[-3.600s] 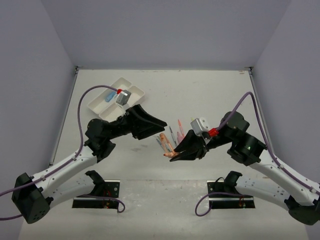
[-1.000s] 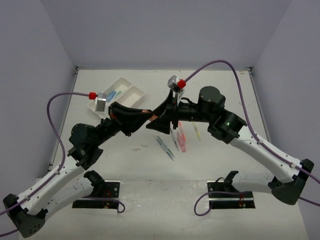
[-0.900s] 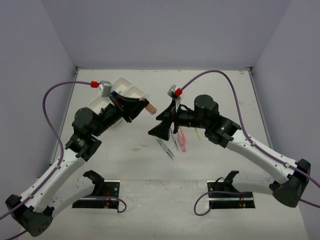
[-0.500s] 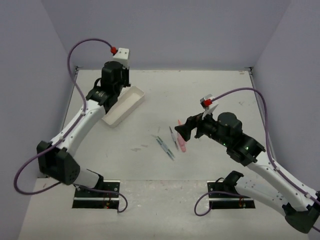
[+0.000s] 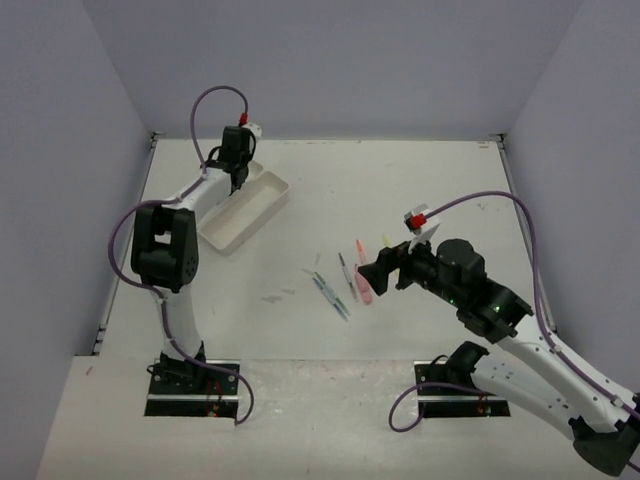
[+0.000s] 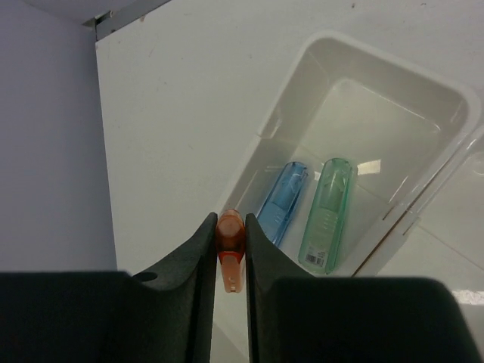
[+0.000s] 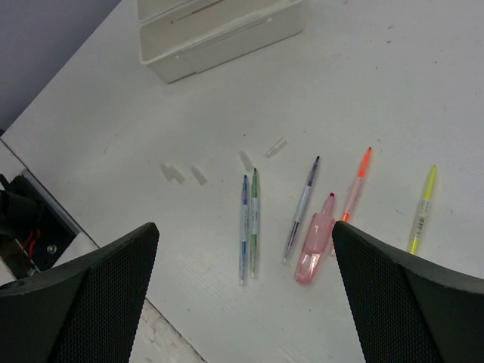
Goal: Sort the stationery into containers
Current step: Place the pen in the storage box, then pick up the pen from the center of the board.
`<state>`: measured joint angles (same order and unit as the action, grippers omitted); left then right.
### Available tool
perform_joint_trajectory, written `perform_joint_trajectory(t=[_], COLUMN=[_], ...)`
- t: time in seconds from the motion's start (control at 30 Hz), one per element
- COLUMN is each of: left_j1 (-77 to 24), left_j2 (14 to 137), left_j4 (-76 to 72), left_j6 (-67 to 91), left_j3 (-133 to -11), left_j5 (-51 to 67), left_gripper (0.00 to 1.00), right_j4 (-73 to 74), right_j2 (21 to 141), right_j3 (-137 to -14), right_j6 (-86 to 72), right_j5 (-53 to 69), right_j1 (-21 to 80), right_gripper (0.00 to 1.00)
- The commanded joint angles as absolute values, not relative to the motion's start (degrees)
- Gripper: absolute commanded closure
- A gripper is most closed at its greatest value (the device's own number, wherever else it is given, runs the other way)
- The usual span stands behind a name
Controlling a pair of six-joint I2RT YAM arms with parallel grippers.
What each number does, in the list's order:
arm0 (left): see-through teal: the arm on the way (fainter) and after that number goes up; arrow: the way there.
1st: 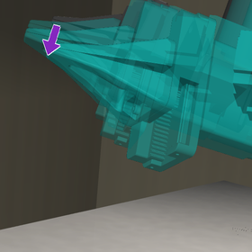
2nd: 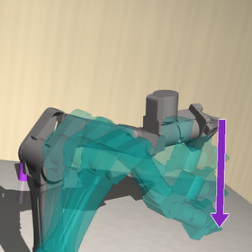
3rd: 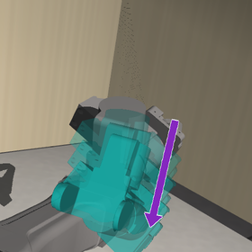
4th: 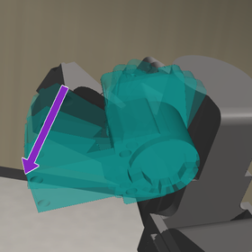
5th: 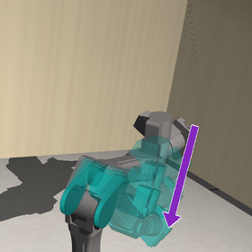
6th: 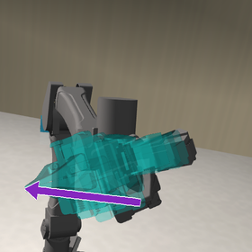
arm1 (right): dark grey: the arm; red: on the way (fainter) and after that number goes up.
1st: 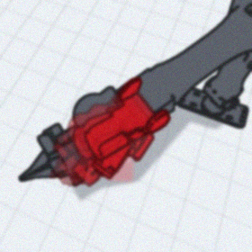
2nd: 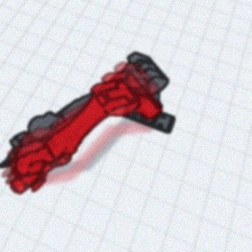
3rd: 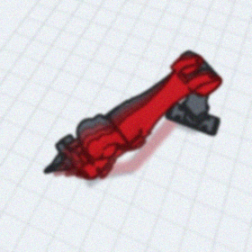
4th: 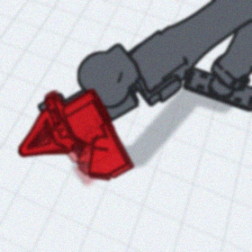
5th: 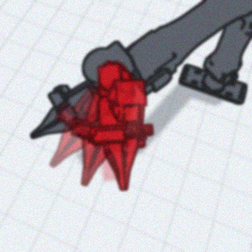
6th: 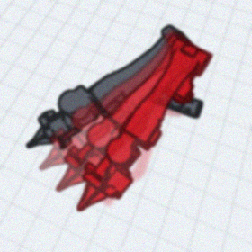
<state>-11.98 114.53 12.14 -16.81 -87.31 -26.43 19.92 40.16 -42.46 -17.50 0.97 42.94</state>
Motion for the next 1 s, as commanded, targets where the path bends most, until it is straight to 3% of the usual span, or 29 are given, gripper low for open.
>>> perform_joint_trajectory(t=[0.0, 0.03, 0.17, 0.33, 0.43, 0.67, 0.83, 0.97], left_j1=[-11.3, -11.3, -11.3, -12.2, -12.7, -12.7, -12.7, -12.7], left_j2=[117.7, 117.8, 116.1, 107.5, 97.8, 71.0, 54.9, 45.4], left_j4=[9.7, 10.2, 14.7, 20.0, 22.2, 24.7, 23.6, 25.7], left_j6=[-17.9, -17.3, -13.0, -5.7, 3.5, 21.0, 19.7, 19.7], left_j3=[-89.6, -89.5, -90.7, -92.3, -91.1, -77.3, -62.5, -54.8], left_j5=[-28.6, -28.4, -28.8, -26.3, -22.7, -5.1, -5.8, -5.2], left_gripper=[0.69, 0.64, 0.32, 0.2, 0.0, 0.0, 0.0, 0.0], right_j4=[19.7, 19.9, 21.8, 22.8, 22.8, 22.8, 25.1, 25.1], right_j2=[38.2, 38.8, 44.5, 53.4, 59.3, 68.0, 73.4, 75.7], right_j3=[-42.1, -42.3, -43.5, -45.7, -46.8, -48.2, -49.7, -51.2], right_j6=[-18.0, -18.2, -19.9, -22.0, -23.3, -26.6, -27.3, -28.4], right_j5=[0.2, 0.2, -4.4, -5.7, -7.7, -7.3, -9.3, -10.6], right_j1=[42.8, 42.8, 42.3, 41.7, 40.8, 39.7, 40.2, 44.2], right_gripper=[0.01, 0.01, 0.01, 0.01, 0.02, 0.05, 0.23, 0.29])
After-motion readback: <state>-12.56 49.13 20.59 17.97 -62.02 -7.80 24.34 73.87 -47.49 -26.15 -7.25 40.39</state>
